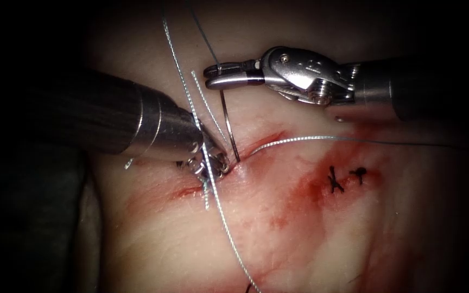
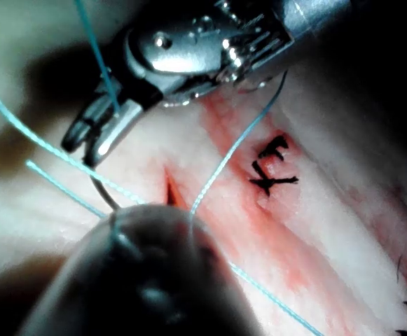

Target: Wound Closure

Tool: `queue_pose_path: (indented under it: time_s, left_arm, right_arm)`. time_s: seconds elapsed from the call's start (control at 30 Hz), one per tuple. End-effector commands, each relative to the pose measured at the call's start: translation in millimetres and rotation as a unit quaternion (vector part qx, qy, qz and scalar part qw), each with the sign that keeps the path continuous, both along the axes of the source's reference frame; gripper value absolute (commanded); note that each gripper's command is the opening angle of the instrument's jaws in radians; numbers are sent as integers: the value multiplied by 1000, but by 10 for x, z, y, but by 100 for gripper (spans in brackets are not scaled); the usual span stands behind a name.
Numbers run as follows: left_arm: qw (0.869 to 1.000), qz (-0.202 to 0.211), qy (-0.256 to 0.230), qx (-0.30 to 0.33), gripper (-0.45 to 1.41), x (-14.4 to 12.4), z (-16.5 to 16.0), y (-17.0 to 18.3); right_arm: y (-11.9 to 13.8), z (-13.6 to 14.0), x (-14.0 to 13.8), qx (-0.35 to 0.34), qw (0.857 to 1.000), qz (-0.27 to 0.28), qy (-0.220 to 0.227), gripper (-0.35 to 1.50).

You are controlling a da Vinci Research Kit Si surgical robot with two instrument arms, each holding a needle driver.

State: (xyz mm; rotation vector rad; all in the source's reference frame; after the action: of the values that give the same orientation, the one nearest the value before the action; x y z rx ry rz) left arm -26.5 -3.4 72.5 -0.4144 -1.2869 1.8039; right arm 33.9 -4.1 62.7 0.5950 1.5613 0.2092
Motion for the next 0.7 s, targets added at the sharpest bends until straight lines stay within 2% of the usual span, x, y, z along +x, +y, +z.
queue_pose_path:
  time_s: [0.03,0.37,0.7]
  left_arm:
    - [1000,0,0,0,-45,-5,5,-1]
    - [1000,2,-1,0,-45,-5,5,-2]
    - [1000,4,-3,1,-45,-5,4,-1]
  right_arm:
    - [3,2,9,8,1000,1,-2,-35]
    - [-3,4,4,68,997,13,-27,-35]
    - [-30,8,-9,176,983,2,-56,-35]
